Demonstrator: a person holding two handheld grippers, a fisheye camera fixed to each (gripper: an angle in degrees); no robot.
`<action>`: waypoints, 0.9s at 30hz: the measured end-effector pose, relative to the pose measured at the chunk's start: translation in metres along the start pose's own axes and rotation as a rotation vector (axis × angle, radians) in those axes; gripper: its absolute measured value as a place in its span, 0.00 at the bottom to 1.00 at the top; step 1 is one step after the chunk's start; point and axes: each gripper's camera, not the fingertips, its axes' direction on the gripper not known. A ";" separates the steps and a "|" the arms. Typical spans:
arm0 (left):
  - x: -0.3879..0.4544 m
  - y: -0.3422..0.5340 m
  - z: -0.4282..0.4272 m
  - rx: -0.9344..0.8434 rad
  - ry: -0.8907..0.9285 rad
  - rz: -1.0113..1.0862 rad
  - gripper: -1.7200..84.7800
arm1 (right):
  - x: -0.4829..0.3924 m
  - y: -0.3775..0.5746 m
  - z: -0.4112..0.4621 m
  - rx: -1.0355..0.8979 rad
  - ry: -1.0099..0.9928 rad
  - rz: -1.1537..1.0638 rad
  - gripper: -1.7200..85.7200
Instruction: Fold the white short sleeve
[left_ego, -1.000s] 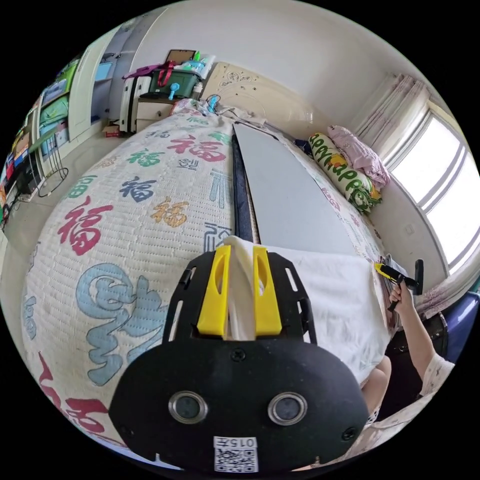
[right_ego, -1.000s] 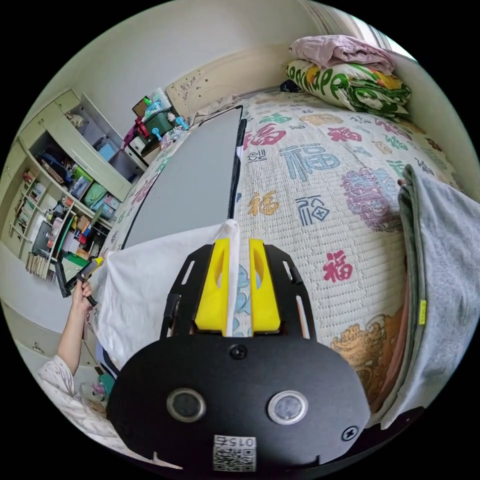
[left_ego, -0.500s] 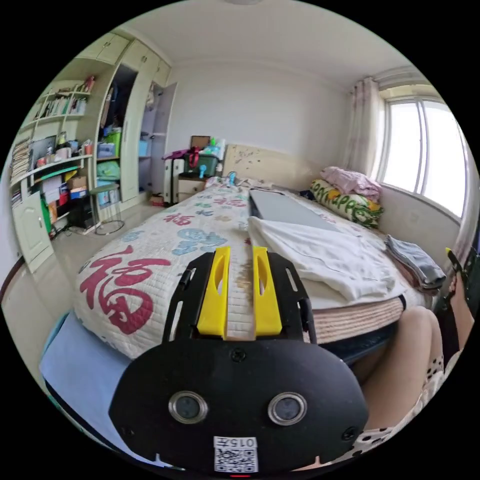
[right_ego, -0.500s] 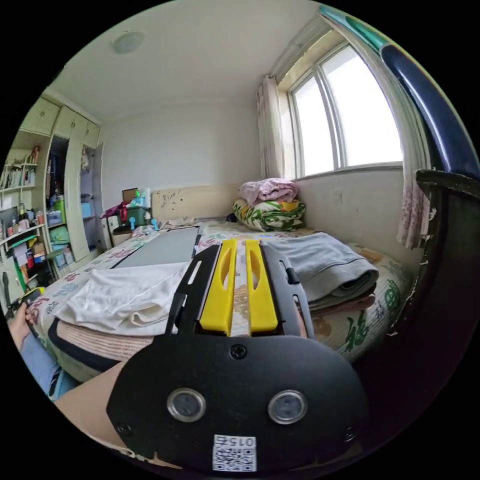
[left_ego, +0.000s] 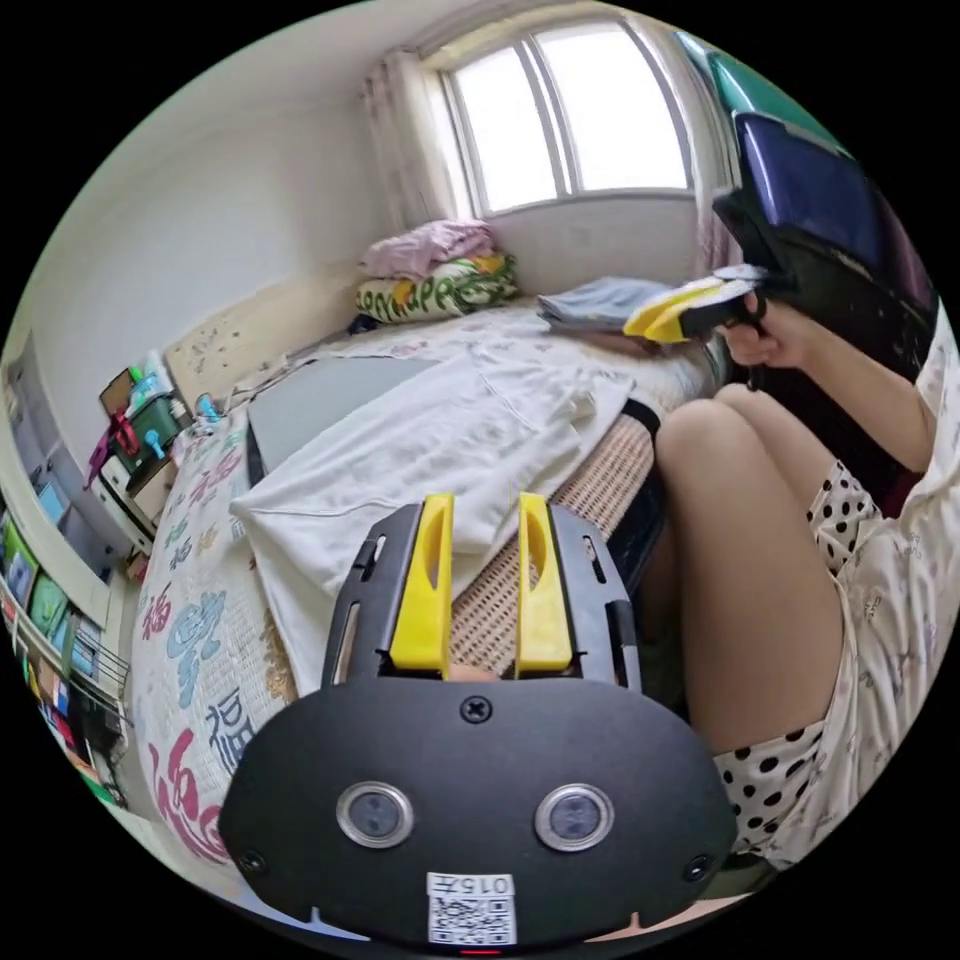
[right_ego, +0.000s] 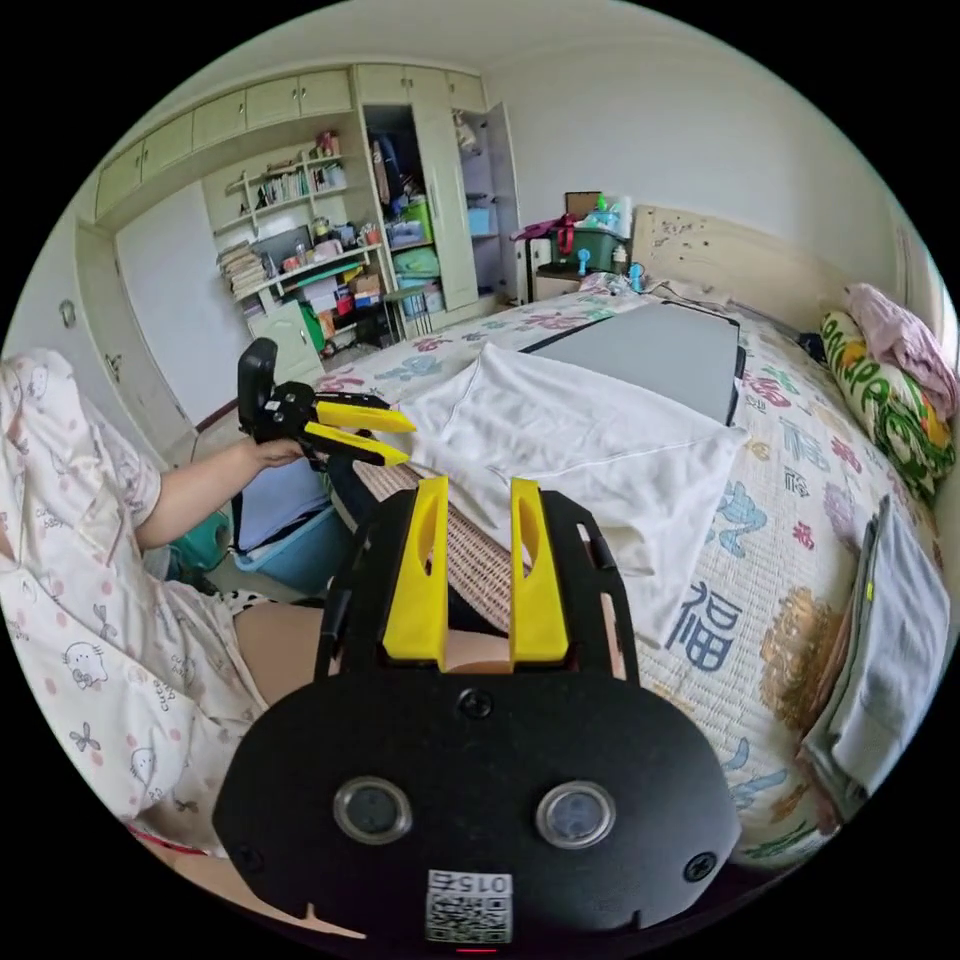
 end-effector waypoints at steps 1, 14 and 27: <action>-0.009 -0.006 0.001 -0.016 0.009 0.003 0.13 | 0.009 -0.005 0.012 -0.042 0.021 -0.040 0.13; -0.110 -0.030 -0.033 -0.177 0.010 -0.071 0.06 | 0.168 -0.033 0.058 -0.414 0.083 -0.127 0.05; -0.204 -0.031 -0.090 -0.228 0.074 -0.076 0.04 | 0.203 -0.144 -0.032 -0.367 0.144 -0.196 0.07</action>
